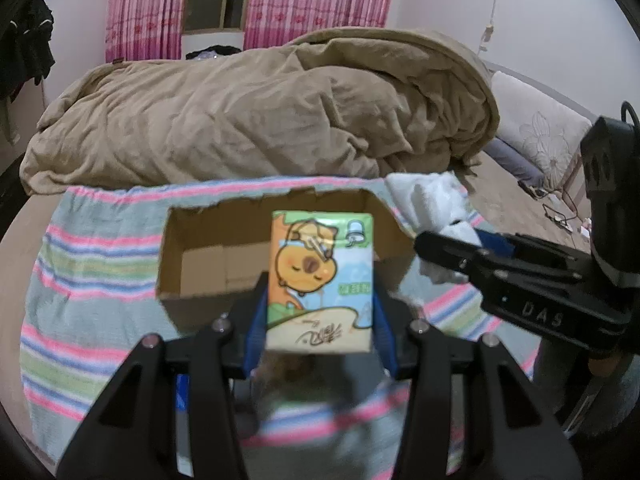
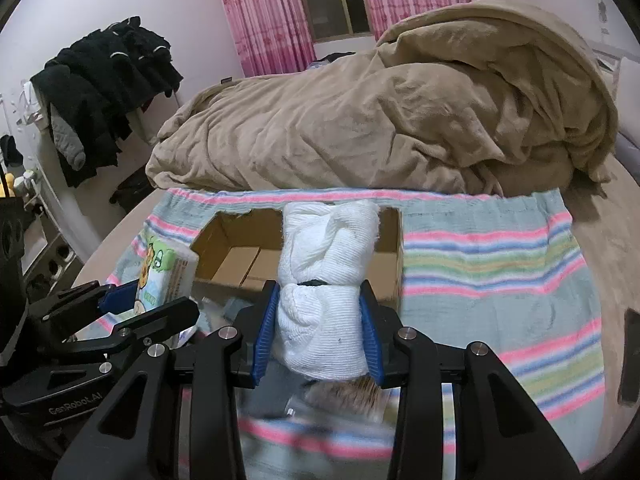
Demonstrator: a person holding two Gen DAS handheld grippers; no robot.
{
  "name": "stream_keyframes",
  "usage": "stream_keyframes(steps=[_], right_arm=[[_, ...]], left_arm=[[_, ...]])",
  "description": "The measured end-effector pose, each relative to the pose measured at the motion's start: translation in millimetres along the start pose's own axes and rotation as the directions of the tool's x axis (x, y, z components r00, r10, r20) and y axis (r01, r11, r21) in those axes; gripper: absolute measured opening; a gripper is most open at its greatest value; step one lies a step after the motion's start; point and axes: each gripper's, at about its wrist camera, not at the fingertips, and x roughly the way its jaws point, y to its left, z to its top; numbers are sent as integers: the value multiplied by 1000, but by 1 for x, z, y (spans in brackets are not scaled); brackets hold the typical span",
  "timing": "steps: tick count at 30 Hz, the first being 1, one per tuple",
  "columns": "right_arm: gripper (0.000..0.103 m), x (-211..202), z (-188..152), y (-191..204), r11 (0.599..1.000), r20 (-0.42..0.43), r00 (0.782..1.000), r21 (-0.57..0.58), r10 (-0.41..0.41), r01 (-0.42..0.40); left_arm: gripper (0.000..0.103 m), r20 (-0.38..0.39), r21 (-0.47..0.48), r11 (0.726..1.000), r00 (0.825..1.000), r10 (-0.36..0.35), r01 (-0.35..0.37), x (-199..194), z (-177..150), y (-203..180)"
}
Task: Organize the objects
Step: 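Carry the tissue pack and towel into the box and open both tools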
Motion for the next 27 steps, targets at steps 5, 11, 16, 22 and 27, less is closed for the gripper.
stream_keyframes(steps=[5, 11, 16, 22, 27], right_arm=[[41, 21, 13, -5, 1000, 3, 1000, -9, 1, -1], [41, 50, 25, -13, 1000, -2, 1000, -15, 3, -3], [41, 74, 29, -20, 1000, -19, 1000, -11, 5, -6], [41, 99, 23, -35, 999, -67, 997, 29, 25, -23], [60, 97, 21, -41, 998, -53, 998, 63, 34, -31]], left_arm=[[47, 0, -1, 1000, 1000, -13, 13, 26, 13, 5], [47, -23, -14, 1000, 1000, -15, 15, 65, 24, 14], [47, -55, -41, 999, 998, -24, 22, 96, 29, 22], [48, -133, -77, 997, 991, -32, 22, 127, 24, 33], [66, -124, -88, 995, 991, -48, 38, 124, 22, 36]])
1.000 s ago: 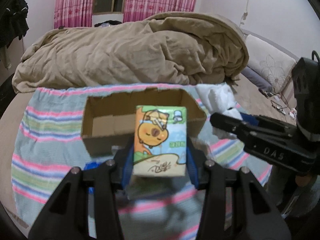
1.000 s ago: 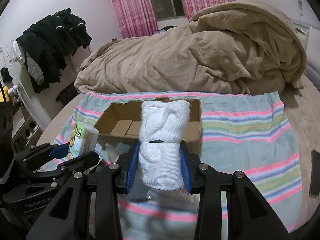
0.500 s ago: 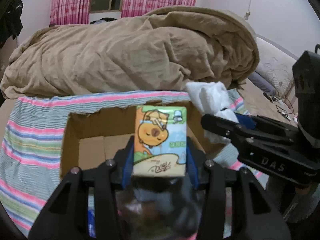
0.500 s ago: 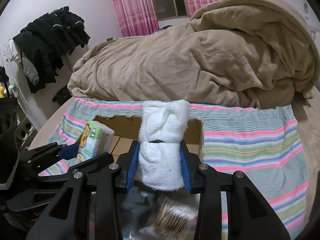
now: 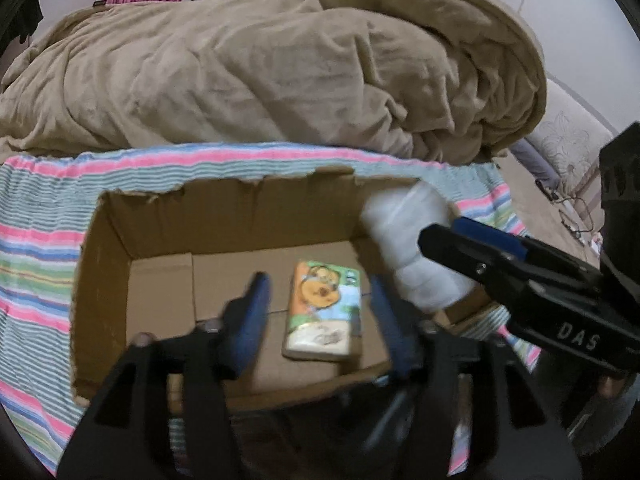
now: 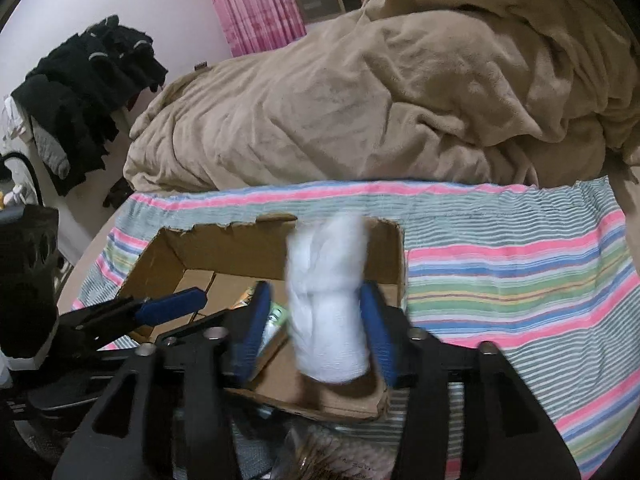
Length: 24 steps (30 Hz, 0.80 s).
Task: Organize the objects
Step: 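Carry the tissue pack and towel into the box and open both tools, then grasp the blue packet with the left tool while the right tool grasps the cotton swab bag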
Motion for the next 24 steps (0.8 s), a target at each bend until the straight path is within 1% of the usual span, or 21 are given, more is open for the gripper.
stream_keyframes(steps=[1, 7, 13, 17, 21, 24], right_arm=[[66, -3, 1, 0, 1000, 7, 1000, 3, 0, 0], [67, -30, 5, 8, 1000, 36, 999, 9, -14, 13], [67, -74, -1, 28, 999, 76, 997, 3, -32, 32], [68, -104, -9, 43, 999, 98, 994, -8, -42, 43], [69, -131, -20, 55, 998, 118, 992, -19, -51, 53], [74, -147, -29, 63, 998, 131, 990, -20, -57, 60]], left_arm=[[69, 8, -1, 1000, 1000, 9, -9, -4, 0, 0], [69, 54, -12, 1000, 998, 28, -27, -48, -1, -2], [69, 114, -8, 999, 992, 52, -51, -108, -13, -7], [70, 142, -5, 998, 988, 68, -68, -142, -28, -10], [70, 148, -12, 997, 985, 83, -83, -168, -48, -8], [70, 161, -17, 996, 983, 93, -92, -188, -64, -6]])
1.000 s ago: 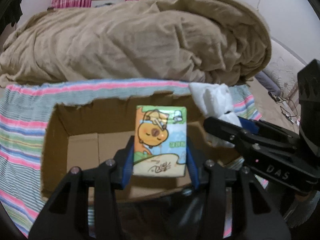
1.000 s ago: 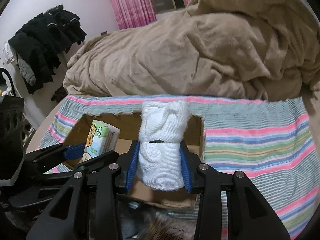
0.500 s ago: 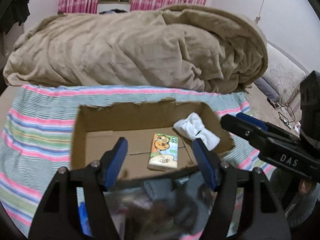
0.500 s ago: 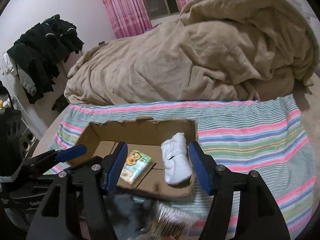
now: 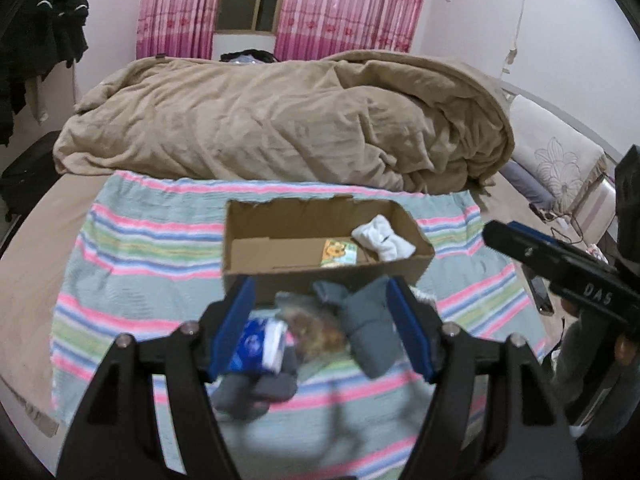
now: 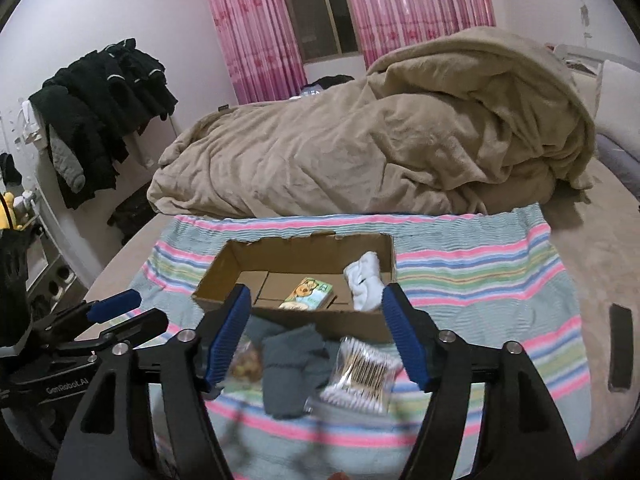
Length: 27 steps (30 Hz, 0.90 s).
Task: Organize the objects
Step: 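Grasp the blue packet with the left tool while the right tool grasps the cotton swab bag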
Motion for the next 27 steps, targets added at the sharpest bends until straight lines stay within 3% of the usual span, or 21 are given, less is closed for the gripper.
stream_keyframes(steps=[13, 21, 27], right_arm=[[75, -38, -40, 17, 998, 6, 999, -40, -51, 52], [75, -28, -70, 11, 995, -50, 994, -44, -93, 91], [75, 1, -88, 0, 991, -85, 988, -60, -128, 123]], left_arm=[[70, 11, 16, 999, 1000, 29, -29, -42, -59, 6], [70, -44, 26, 999, 998, 47, -46, -18, -101, 18], [70, -75, 41, 998, 996, 58, -55, 14, -107, 38]])
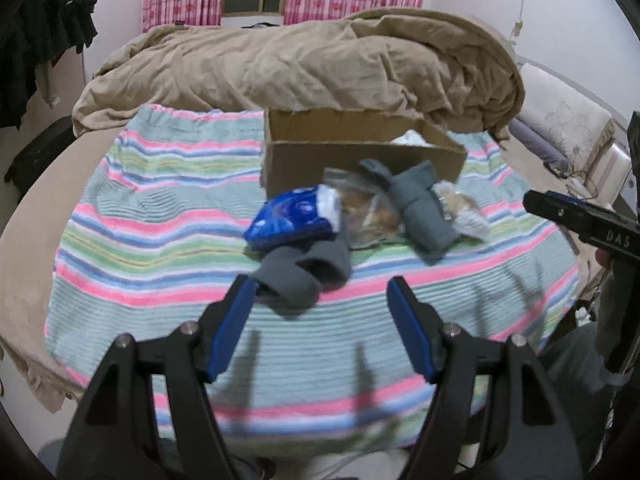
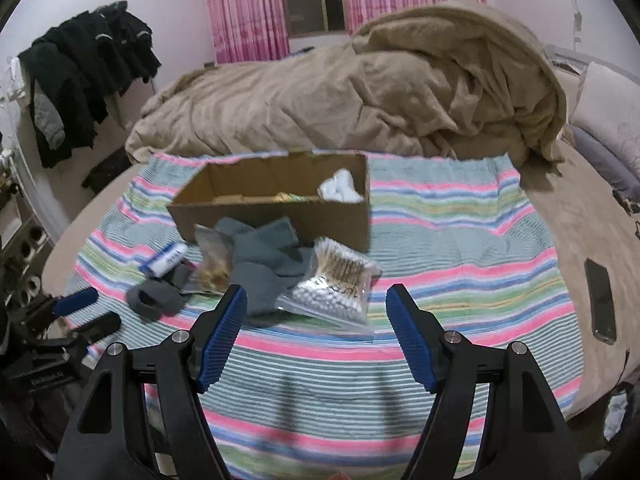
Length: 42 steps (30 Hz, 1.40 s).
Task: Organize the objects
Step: 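Grasp the blue packet with the left tool while the right tool grasps the cotton swab bag, then lift both items over the box and release them inside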
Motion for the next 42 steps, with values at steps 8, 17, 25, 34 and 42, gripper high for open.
stream_keyframes(steps=[8, 17, 25, 34, 42], right_arm=[[75, 80, -6, -31, 999, -84, 996, 50, 18, -14], [75, 121, 3, -40, 993, -115, 988, 61, 106, -99], [49, 117, 3, -32, 991, -107, 987, 64, 120, -114], [49, 93, 4, -29, 991, -59, 991, 68, 122, -118], [49, 43, 29, -7, 992, 56, 991, 13, 125, -126]], left_arm=[[92, 50, -60, 997, 998, -44, 47, 59, 25, 33], [92, -22, -82, 996, 999, -42, 40, 113, 41, 40], [77, 16, -130, 988, 996, -87, 88, 101, 37, 48], [75, 60, -137, 985, 993, -98, 106, 72, 35, 49], [75, 161, -107, 988, 983, -92, 110, 12, 62, 31]])
